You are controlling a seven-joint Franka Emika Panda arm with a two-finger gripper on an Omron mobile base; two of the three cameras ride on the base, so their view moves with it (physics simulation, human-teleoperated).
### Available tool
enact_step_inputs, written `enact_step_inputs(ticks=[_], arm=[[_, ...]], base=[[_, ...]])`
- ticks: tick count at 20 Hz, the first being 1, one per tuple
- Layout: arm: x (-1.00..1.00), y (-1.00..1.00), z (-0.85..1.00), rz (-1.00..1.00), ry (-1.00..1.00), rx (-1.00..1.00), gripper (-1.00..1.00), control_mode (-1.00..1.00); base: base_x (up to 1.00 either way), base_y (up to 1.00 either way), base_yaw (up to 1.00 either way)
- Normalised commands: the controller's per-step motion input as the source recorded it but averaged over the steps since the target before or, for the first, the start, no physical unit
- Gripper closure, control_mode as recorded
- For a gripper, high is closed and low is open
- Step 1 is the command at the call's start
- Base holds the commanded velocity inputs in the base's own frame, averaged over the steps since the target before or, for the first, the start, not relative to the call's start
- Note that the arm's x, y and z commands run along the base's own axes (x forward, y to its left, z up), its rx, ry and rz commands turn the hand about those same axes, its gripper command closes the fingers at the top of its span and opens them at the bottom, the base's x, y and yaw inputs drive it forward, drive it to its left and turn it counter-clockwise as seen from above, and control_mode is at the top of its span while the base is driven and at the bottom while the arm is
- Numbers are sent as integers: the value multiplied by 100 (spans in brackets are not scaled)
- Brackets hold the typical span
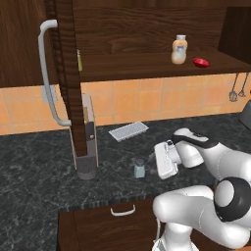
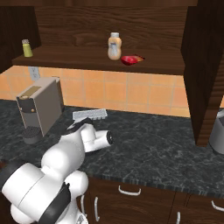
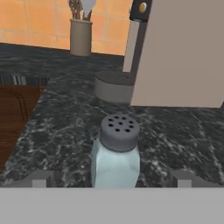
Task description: Put the shaker and condiment bottle from the counter next to their counterparts in the cabinet.
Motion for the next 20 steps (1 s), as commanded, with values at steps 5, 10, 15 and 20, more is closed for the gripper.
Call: enact_step_inputs(ticks=[5,10,15,20], arm=[[0,6,-14,18,0,2,-100,-100],[0,29,-1,3,0,2,-100,-100],[0,42,0,0,0,0,-100,-100],[0,37,-2,0,0,0,100,-100]], base=[[0,0,0],[0,0,0],[0,0,0],[0,0,0]])
